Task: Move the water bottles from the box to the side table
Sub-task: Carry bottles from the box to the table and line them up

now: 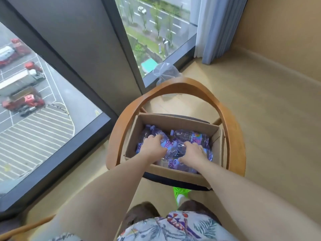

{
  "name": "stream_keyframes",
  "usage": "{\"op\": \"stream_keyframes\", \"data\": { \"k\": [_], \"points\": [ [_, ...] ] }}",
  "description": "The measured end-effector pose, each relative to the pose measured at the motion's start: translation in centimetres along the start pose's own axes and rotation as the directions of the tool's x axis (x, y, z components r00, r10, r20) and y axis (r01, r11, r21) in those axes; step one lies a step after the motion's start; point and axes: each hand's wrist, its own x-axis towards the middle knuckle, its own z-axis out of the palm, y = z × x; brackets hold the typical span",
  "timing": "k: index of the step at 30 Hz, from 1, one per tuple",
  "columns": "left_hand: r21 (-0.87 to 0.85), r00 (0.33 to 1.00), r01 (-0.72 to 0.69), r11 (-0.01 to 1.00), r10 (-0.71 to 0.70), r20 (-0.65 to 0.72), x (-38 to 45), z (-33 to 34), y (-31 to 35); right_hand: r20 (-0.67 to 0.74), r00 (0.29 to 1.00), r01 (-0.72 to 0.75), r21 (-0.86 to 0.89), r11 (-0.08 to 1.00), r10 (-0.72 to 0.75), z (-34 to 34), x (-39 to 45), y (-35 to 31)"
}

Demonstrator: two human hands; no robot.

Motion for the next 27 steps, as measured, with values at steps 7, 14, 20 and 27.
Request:
{"op": "stream_keyframes", "data": {
  "k": [7,14,20,27],
  "points": [
    [-0.263,0.970,0.241,0.934,-0.223,0.094,5.9,2.2,-0.7,0.013,0.999,-0.032,-0.052,0.998,0.033,2.7,5.1,0.4],
    [-0.592,0.856,0.502,0.631,-0.460,0.236,12.3,5.1,-1.2,-0.124,0.990,-0.094,-0.177,0.980,0.073,6.1,8.7,0.4],
    [-0.624,0.826,0.516,0.587,-0.535,0.179,14.9,7.9,-1.2,-0.260,0.961,-0.151,-0.198,0.968,0.097,8.7,10.3,0.4],
    [-0.698,0.781,0.532,0.479,-0.597,0.184,15.5,8.8,-0.5,-0.361,0.933,-0.099,-0.250,0.963,0.002,9.0,11.6,1.8]
  ]
}}
